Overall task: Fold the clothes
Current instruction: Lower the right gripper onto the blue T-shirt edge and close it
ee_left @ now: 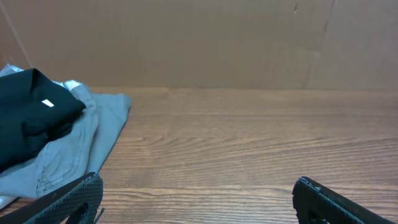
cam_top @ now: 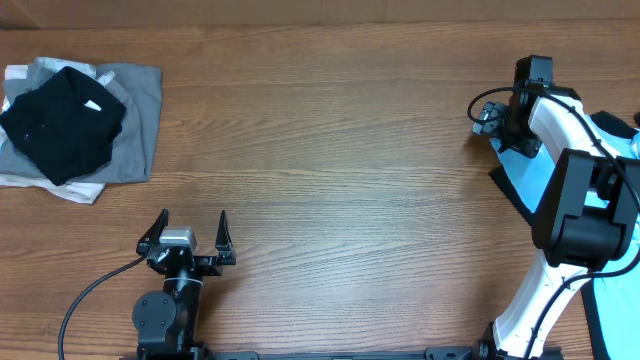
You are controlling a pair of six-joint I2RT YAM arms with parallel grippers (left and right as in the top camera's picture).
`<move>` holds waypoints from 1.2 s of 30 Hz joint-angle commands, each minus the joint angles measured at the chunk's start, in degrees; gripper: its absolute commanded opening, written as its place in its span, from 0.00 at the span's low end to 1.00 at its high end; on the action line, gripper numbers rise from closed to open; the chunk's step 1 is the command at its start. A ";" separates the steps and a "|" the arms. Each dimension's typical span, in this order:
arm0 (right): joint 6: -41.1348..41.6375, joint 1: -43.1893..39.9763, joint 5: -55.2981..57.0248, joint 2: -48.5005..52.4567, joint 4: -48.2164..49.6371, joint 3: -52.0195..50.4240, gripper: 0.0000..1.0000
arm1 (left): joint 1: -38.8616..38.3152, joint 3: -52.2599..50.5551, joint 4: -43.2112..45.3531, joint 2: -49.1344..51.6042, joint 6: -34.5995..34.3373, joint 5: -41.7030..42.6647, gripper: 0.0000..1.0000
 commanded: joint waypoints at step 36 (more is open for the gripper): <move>0.31 -0.11 0.04 3.19 1.36 1.11 0.22 | 0.24 -0.20 -0.02 -0.55 1.27 0.61 1.00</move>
